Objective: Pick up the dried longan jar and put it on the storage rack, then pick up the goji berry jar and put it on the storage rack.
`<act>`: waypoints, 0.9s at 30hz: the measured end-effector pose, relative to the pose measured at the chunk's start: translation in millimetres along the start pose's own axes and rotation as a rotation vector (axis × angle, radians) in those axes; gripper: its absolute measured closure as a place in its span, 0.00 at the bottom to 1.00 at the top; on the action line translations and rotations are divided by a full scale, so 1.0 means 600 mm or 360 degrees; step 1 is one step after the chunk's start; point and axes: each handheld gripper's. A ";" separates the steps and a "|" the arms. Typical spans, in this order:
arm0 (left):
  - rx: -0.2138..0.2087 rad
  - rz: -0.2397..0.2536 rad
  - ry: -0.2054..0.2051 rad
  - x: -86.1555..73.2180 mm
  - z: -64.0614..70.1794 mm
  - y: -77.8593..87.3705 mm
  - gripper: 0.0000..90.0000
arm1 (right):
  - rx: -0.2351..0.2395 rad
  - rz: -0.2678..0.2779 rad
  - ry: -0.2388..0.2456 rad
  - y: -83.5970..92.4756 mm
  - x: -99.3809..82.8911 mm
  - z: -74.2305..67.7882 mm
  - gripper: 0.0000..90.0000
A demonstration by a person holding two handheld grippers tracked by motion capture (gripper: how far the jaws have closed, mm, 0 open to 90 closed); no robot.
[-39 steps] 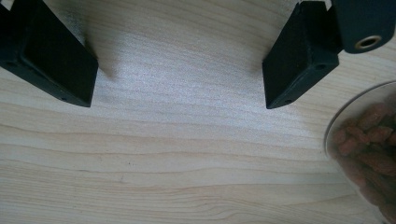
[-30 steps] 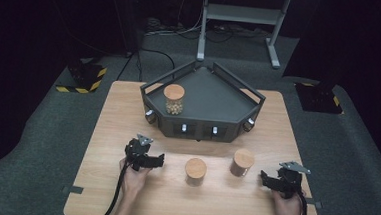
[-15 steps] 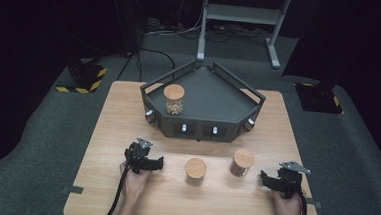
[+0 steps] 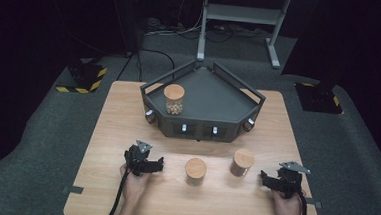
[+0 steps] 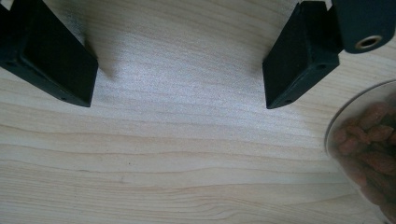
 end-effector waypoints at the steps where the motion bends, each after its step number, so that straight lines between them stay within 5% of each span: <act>1: 0.0001 0.0000 0.0000 0.000 0.000 0.000 0.06 | 0.0000 0.0000 0.0001 0.000 0.000 0.000 0.11; 27: 0.0001 0.0000 0.0000 0.000 0.001 0.001 0.06 | 0.0023 -0.0031 -0.0019 0.006 -0.001 0.003 0.05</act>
Point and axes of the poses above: each handheld gripper's, and its own axes: y roughly backward along the jaws, x roughly out of its top, z roughly to its right, and after that the axes turned 10 degrees about -y, right-handed
